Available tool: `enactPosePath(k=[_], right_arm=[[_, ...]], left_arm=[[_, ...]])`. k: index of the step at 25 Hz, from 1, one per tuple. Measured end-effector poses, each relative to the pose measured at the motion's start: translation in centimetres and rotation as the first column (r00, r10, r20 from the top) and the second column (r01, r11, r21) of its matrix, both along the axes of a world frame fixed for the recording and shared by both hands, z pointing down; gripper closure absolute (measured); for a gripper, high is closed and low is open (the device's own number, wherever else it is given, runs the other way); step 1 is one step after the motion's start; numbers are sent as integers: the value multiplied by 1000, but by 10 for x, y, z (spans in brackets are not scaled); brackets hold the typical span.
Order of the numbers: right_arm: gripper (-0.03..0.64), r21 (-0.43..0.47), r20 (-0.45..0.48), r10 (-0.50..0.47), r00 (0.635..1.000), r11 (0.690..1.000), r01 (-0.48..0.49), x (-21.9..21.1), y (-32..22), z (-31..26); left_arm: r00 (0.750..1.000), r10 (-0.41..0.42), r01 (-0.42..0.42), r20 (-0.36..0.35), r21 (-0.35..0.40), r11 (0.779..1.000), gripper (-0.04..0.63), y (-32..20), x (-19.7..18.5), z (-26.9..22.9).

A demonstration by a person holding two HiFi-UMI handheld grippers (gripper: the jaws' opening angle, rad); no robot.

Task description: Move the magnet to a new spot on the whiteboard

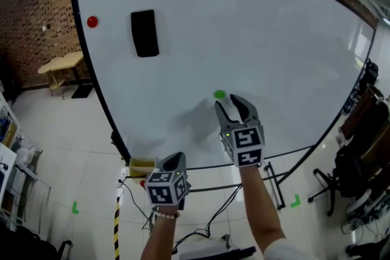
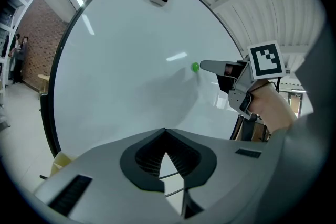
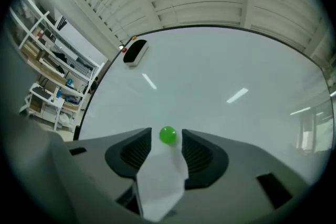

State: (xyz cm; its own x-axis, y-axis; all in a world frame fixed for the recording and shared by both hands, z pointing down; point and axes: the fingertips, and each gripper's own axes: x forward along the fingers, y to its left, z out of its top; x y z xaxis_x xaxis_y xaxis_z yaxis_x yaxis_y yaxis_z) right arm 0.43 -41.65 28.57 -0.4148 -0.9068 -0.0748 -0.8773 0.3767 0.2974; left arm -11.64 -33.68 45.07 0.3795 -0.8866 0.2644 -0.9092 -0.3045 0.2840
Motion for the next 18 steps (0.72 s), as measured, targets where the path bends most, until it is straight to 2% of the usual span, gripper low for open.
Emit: enactPosePath(k=[7, 18], right_arm=[[423, 42, -97, 73, 993, 997, -70, -10, -17, 4], [459, 43, -143, 109, 984, 994, -104, -15, -27, 10]], left_arm=[[1000, 1, -1, -3, 3, 1000, 600, -2, -5, 0], [1000, -2, 2, -6, -2, 1000, 600, -2, -14, 3]])
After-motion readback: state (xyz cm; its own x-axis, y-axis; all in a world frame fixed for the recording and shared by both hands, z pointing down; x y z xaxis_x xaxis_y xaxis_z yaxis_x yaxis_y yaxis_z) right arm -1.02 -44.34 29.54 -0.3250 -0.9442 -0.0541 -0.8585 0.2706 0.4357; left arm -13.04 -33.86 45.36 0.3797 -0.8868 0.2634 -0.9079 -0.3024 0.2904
